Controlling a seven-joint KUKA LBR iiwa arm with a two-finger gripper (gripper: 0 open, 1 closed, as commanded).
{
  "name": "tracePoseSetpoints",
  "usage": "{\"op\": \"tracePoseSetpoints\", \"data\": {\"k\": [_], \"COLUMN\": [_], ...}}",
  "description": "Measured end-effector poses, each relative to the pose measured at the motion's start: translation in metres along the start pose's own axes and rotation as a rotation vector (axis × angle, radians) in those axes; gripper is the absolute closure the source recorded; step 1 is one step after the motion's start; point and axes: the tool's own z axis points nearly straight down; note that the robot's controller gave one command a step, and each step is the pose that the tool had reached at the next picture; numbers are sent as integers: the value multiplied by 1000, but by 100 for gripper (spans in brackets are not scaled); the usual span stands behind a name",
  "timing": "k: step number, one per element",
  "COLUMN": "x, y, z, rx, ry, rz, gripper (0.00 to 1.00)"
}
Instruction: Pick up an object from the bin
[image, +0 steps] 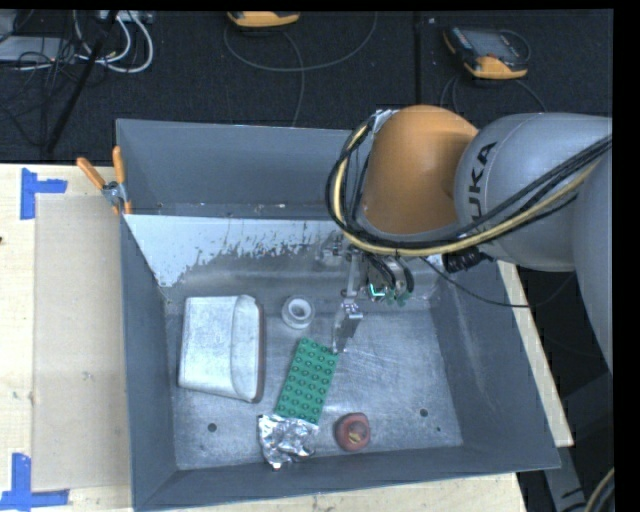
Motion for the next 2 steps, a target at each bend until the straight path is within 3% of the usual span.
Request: {"op": "tracePoseSetpoints", "data": {"k": [1,2], "x": [35,53], "y": [-15,11], "z": [83,93], "rx": [-2,1], "ry": [-17,-12], "rz": [80,429], "gripper": [0,0]}}
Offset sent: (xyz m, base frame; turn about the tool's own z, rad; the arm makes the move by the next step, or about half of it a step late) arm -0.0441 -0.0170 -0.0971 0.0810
